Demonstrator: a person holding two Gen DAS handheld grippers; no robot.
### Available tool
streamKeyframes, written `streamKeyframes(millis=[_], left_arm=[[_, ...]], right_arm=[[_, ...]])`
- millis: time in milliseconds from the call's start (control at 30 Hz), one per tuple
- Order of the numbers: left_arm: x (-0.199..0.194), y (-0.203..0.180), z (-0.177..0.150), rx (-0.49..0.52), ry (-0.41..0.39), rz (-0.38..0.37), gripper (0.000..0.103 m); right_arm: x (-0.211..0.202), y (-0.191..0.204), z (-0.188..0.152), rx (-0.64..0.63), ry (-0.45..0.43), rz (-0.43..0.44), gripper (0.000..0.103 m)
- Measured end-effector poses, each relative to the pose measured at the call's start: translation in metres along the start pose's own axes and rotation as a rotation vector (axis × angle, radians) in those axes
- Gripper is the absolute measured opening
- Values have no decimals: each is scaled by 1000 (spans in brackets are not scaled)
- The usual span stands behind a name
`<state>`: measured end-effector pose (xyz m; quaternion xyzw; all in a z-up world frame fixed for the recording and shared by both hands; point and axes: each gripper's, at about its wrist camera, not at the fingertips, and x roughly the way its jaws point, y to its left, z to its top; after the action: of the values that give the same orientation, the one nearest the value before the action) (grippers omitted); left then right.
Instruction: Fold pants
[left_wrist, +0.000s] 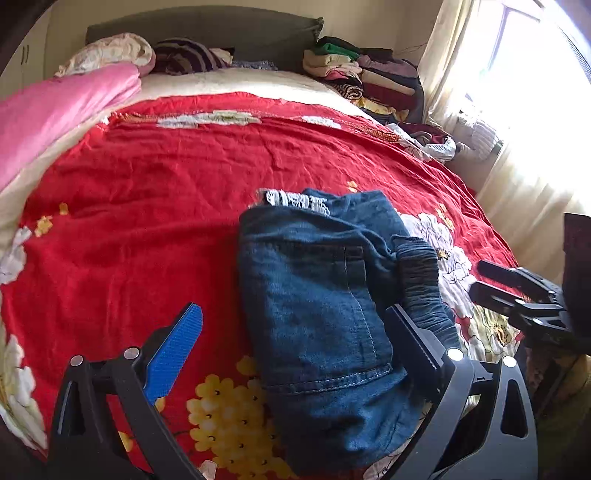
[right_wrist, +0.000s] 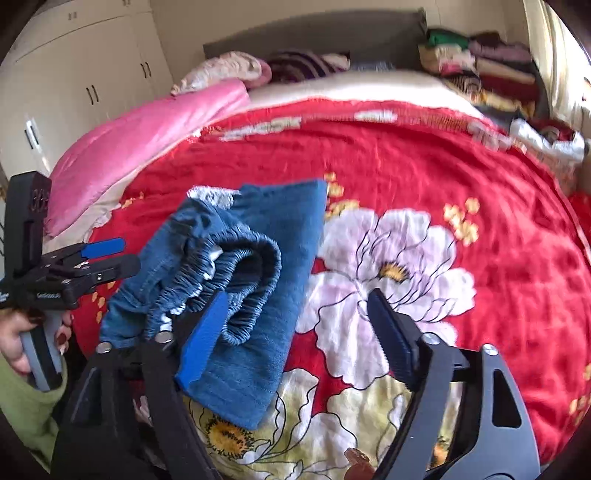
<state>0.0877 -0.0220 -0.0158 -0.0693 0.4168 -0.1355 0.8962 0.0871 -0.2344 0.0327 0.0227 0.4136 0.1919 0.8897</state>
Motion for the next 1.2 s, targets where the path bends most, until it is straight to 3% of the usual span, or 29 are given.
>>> streamKeyframes(millis=[167, 400, 567, 633, 800, 867, 900, 1033, 1200], left_arm=[[14, 7, -5, -42, 29, -39, 98], [33, 7, -11, -54, 55, -61, 96], [41, 3, -9, -56, 53, -70, 92], [42, 0, -9, -51, 52, -85, 73], [44, -8, -9, -29, 46, -81, 62], [42, -10, -10, -19, 36, -77, 54], [39, -12, -10, -9, 27, -70, 50], [31, -16, -7, 3, 11, -66, 42], [12, -18, 6, -7, -37, -91, 40]], right_arm=[[20, -1, 1, 24, 55, 67, 50], [54, -3, 1, 69, 140, 143, 49], [66, -1, 3, 71, 144, 187, 50], [69, 2, 2, 65, 139, 195, 50], [71, 7, 2, 55, 121, 200, 47], [68, 8, 0, 48, 105, 211, 30], [66, 11, 0, 35, 94, 208, 28], [50, 27, 2, -32, 36, 161, 18], [32, 36, 12, -73, -19, 157, 17]])
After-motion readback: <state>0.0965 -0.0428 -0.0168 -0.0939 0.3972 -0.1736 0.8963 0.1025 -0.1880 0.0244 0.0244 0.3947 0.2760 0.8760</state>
